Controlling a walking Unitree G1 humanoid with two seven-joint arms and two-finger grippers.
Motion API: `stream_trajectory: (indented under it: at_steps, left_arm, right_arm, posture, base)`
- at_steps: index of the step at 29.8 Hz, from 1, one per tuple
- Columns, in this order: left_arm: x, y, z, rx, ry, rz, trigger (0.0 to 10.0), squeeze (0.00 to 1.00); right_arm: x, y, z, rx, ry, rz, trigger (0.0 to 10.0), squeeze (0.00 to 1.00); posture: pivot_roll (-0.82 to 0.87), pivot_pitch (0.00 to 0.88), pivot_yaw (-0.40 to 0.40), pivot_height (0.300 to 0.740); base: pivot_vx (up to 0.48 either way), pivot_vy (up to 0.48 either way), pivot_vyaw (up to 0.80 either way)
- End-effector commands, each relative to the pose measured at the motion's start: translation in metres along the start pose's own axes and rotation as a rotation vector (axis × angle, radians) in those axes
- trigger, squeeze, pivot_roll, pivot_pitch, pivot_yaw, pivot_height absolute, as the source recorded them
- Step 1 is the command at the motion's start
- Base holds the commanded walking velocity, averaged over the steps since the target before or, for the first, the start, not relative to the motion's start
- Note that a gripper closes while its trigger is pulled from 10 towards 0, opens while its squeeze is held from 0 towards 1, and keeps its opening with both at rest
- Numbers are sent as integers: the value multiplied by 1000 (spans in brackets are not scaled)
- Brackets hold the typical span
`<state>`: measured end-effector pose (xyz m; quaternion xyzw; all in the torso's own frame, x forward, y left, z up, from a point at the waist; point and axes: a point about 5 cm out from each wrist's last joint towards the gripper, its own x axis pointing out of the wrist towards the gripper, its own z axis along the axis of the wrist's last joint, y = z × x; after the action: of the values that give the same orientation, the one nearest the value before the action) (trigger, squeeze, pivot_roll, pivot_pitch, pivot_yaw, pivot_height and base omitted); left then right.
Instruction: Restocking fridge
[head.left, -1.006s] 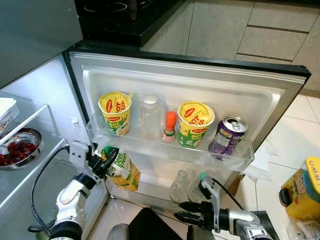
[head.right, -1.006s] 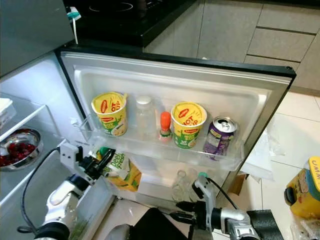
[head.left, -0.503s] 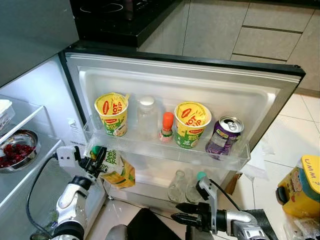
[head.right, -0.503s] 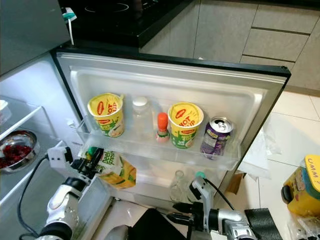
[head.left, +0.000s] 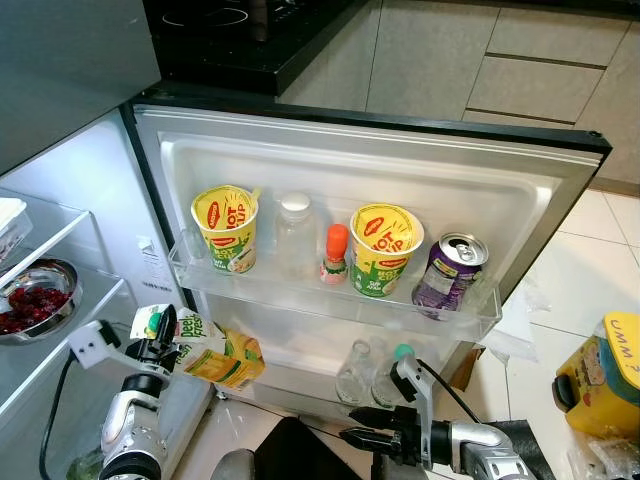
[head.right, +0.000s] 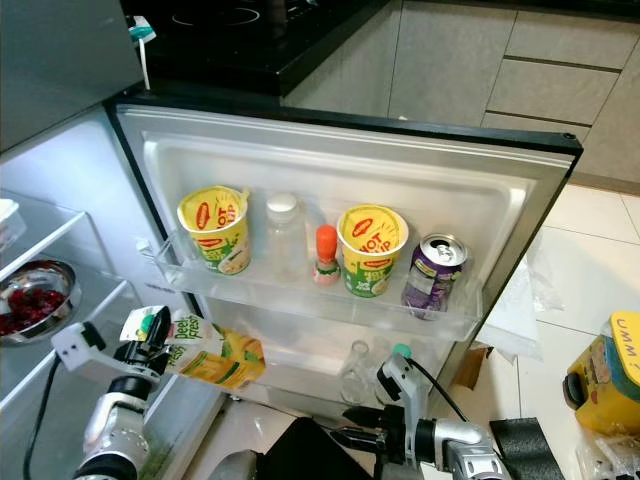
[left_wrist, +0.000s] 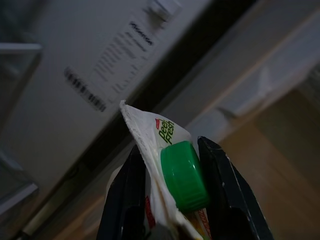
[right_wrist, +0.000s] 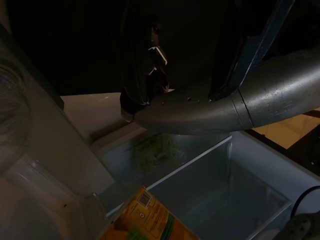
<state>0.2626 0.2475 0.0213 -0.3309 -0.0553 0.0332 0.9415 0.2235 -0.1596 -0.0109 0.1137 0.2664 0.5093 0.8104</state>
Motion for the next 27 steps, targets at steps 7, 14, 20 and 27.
stream_trajectory:
  at_steps: [7,14,20,27]
  left_arm:
    - [2,0,0,-40,-10,-1,10000,0]
    - [12,-7,7,-73,-57,-52,10000,0]
    - [19,-18,10,-69,-80,-125,10000,0]
    - [16,-19,8,-30,-66,-142,10000,0]
  right_arm:
    - [-7,4,3,-6,-21,47,10000,0]
    - [-22,1,4,2,-32,30,10000,0]
    - [-28,6,2,23,-31,54,10000,0]
    - [-31,16,0,37,-41,86,10000,0]
  posture:
    - [-70,0,-37,608]
    - [-77,0,-37,608]
    - [-85,20,-44,608]
    - [-95,63,-41,608]
  base:
    - [0,0,0]
    - [0,0,0]
    - [0,0,0]
    - [0,0,0]
